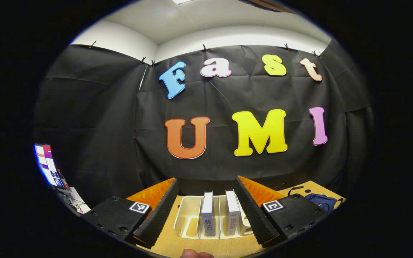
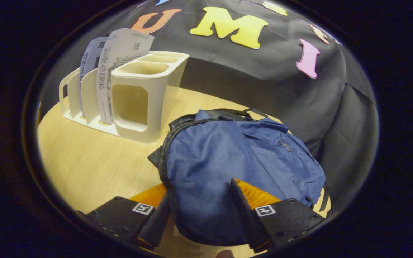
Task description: Open the schoolbag, grab two books from the bookshelf and put them into the schoolbag.
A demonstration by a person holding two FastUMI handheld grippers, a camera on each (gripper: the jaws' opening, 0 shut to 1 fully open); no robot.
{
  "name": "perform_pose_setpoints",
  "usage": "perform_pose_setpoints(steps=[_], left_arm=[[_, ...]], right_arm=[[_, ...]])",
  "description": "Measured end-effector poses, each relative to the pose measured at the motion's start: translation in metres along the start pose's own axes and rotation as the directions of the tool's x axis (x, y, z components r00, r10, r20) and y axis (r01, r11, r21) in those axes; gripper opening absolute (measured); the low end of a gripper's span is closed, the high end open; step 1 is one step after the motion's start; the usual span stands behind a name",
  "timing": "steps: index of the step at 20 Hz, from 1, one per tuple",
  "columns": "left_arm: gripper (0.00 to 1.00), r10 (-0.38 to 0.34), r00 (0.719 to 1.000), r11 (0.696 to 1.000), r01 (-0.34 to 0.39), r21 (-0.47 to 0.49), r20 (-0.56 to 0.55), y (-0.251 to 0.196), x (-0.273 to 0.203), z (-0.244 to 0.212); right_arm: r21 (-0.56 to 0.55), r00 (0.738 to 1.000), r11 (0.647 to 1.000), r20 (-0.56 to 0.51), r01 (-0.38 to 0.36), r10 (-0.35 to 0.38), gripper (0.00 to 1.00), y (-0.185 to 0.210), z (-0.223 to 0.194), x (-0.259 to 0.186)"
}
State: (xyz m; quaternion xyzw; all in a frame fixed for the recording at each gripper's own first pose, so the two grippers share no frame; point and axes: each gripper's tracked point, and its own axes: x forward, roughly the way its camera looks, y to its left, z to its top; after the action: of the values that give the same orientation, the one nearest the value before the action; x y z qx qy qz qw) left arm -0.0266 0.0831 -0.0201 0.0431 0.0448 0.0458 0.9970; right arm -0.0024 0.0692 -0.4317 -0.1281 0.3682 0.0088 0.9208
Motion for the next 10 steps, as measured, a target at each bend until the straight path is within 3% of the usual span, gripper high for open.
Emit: perform_pose_setpoints(steps=[4,6,8,9,10], left_arm=[[0.98,0.029,0.999,1.0,-0.029,-0.004,-0.019,0.007,0.0,-0.006],[0.99,0.037,0.999,0.999,-0.038,-0.008,-0.032,0.009,0.001,-0.013],[0.99,0.048,0.998,0.999,-0.049,-0.017,-0.049,0.012,0.001,-0.016],[0.99,0.052,0.997,0.998,-0.053,-0.023,-0.062,0.012,0.002,-0.02],[0.99,0.053,0.996,0.998,-0.056,-0.029,-0.072,0.012,0.003,-0.022]], right_arm=[[0.011,0.998,0.998,-0.012,-0.059,0.059,0.43,0.009,0.007,-0.008],[0.02,0.996,0.996,-0.028,-0.083,0.083,0.17,0.008,0.009,-0.012],[0.06,0.994,0.993,-0.034,-0.103,0.106,0.11,0.004,0.011,-0.013],[0.08,0.991,0.99,-0.051,-0.119,0.124,0.0,0.004,0.012,-0.016],[0.094,0.989,0.987,-0.054,-0.132,0.137,0.0,0.002,0.015,-0.02]])
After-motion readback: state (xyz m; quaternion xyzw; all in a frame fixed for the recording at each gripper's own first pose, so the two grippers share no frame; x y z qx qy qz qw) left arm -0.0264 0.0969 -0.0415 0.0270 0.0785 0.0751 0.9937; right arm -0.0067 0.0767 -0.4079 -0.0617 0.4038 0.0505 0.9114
